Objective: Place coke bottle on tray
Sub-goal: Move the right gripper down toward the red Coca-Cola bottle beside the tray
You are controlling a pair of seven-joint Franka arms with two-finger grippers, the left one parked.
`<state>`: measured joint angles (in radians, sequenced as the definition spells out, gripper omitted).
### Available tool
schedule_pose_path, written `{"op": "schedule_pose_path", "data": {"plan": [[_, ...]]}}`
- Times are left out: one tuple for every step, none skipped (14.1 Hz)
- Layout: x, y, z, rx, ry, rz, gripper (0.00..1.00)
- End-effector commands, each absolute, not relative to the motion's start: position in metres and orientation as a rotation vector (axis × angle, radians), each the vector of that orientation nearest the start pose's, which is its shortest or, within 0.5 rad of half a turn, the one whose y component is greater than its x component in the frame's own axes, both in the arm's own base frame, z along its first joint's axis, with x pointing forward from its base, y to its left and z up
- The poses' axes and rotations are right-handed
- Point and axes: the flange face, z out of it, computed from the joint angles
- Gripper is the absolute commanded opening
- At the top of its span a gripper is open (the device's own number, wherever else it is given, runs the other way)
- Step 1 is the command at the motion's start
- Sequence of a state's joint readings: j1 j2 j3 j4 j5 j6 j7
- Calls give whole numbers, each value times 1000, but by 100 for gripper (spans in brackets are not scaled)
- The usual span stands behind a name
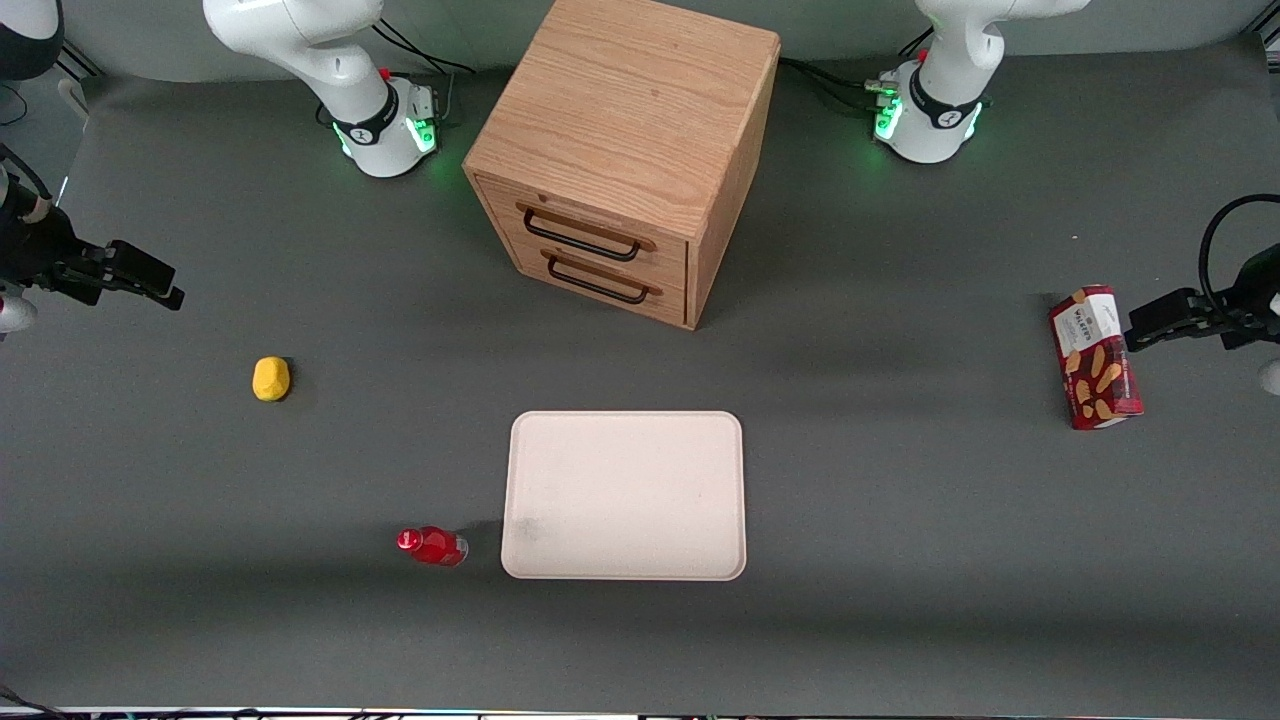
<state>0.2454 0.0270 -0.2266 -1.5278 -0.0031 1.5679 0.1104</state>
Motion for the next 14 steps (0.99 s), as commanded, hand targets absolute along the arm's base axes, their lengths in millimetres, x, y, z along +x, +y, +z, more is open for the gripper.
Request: {"op": "schedule_pose_path", "data": {"plan": [[604,47,630,-3179,97,-19,100],[616,60,626,-3175,74,-24,100],[629,72,618,-3163,61,-22,100],[643,81,614,-3148,58,-40,100],[658,88,612,-3147,52,-70,100],[671,96,605,-3149,41,-88,100],[683,103,593,-3147,32,-89,100],[695,108,576,-3139,28,-71,100],[705,111,559,-3139,27,-57,100],[711,113,550,-3141,23,-62,100],[717,122,538,-3135,5,-66,100],[720,133,531,-3116,-2,-85,100],[725,138,522,-3106,-3,-103,100],[731,142,510,-3101,-7,-115,100]]}}
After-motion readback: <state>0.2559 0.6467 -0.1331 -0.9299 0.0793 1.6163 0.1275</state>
